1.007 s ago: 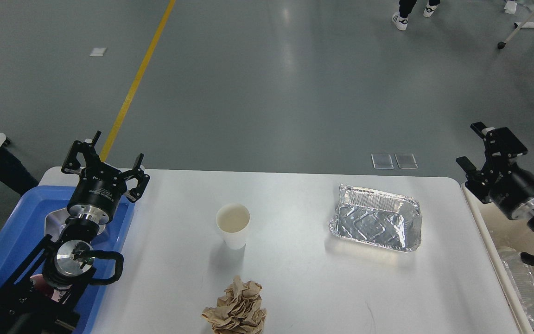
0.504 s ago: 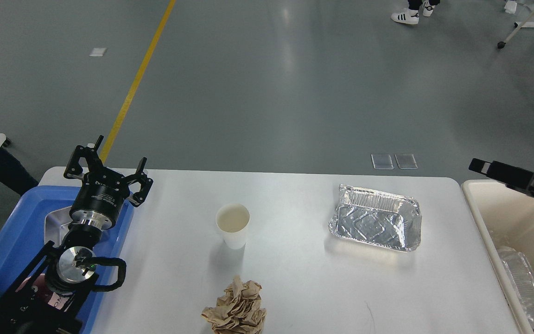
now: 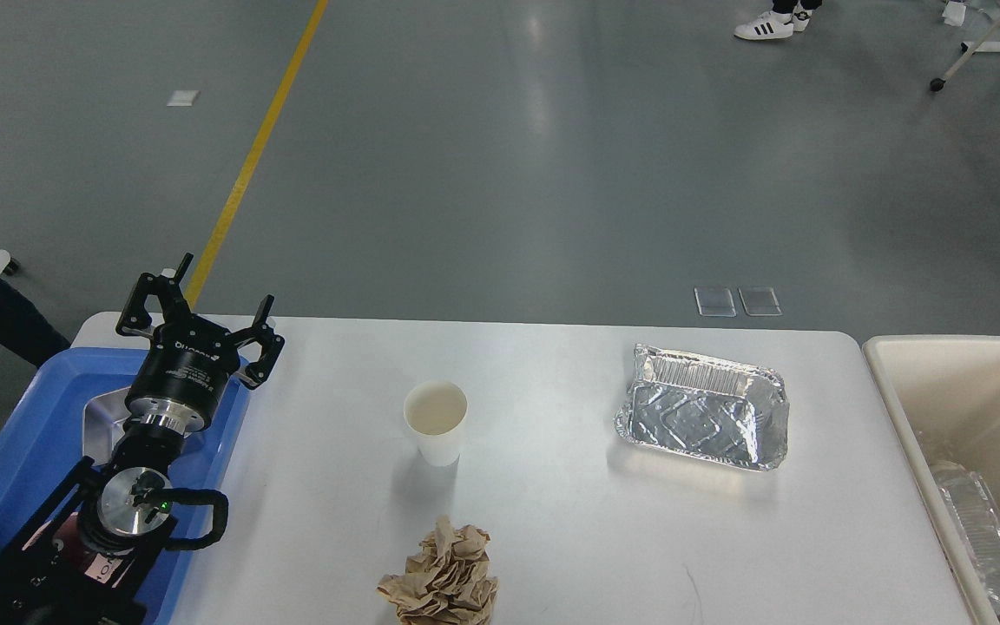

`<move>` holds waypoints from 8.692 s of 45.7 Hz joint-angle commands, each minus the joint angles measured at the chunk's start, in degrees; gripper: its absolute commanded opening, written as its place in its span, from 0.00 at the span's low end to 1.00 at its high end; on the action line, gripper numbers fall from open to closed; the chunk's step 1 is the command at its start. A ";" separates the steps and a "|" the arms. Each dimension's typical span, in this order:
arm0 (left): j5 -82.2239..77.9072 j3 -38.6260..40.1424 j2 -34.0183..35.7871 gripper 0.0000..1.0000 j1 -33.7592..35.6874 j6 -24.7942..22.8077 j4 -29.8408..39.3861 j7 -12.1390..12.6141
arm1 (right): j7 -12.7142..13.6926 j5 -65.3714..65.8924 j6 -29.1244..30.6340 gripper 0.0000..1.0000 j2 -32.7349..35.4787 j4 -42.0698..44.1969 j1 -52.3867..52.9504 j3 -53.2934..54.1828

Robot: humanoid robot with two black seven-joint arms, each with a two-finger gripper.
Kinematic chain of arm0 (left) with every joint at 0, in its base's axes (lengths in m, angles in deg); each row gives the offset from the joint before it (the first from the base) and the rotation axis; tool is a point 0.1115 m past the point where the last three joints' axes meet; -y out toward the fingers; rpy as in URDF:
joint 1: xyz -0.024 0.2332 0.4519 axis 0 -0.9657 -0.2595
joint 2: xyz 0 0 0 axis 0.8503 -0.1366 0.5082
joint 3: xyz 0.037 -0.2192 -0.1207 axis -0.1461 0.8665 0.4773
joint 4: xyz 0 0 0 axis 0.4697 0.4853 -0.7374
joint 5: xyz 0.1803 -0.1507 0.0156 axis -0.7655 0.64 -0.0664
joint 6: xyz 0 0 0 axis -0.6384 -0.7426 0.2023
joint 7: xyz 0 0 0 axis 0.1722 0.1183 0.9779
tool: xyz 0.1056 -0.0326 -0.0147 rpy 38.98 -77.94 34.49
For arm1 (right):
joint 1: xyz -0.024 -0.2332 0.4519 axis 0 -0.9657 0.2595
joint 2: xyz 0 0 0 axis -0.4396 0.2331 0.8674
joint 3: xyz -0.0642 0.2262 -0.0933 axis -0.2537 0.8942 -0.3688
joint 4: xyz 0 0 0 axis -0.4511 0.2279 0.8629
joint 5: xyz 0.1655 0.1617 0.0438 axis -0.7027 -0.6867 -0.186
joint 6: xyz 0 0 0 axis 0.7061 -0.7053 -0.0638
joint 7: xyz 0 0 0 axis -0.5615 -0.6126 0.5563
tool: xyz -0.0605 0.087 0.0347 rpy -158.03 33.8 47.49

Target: Tidy desktop

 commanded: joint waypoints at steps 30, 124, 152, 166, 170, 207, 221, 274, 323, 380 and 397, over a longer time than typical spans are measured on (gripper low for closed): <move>0.07 0.26 -0.29 0.97 -0.18 0.18 0.15 0.10 | 0.72 3.21 -1.12 1.00 -6.19 -2.40 1.38 -2.88; 0.16 -0.70 2.79 0.97 -0.89 1.15 0.59 0.71 | 10.03 -0.39 7.58 1.00 -63.94 49.19 25.81 -33.64; 0.16 -0.70 2.96 0.97 -1.06 1.06 0.59 0.62 | 9.59 -0.30 6.88 0.88 -69.92 57.54 25.90 -35.48; 0.07 -0.70 2.96 0.97 -1.15 0.97 0.59 0.62 | 8.71 -0.30 4.33 0.41 -70.62 57.72 26.69 -40.58; 0.07 -0.70 2.96 0.97 -1.15 0.88 0.59 0.53 | 7.58 -0.39 4.15 0.16 -70.71 57.80 26.87 -40.93; 0.25 -0.62 3.14 0.97 -1.59 1.32 0.59 0.80 | 2.30 -4.43 4.86 0.00 -66.06 54.30 28.71 -41.02; 0.34 -0.70 3.67 0.97 -1.68 1.24 0.59 0.89 | 3.18 -8.73 11.53 0.00 -48.66 37.34 34.60 -41.02; -0.02 -2.46 5.69 0.97 -2.56 2.82 0.85 0.80 | 32.18 -24.65 21.91 0.00 -46.45 21.06 48.49 -40.05; -0.19 -2.99 5.95 0.97 -2.47 4.40 0.85 0.71 | 33.59 -25.18 17.25 0.00 -57.97 24.32 44.45 -39.26; -0.19 -2.99 6.66 0.97 -2.47 4.49 0.76 0.80 | 33.59 -25.53 18.83 0.00 -57.80 25.02 47.96 -41.73; -0.19 -3.08 7.01 0.97 -2.65 4.84 0.85 0.89 | 33.59 -28.34 18.83 0.00 -51.29 21.59 47.87 -41.37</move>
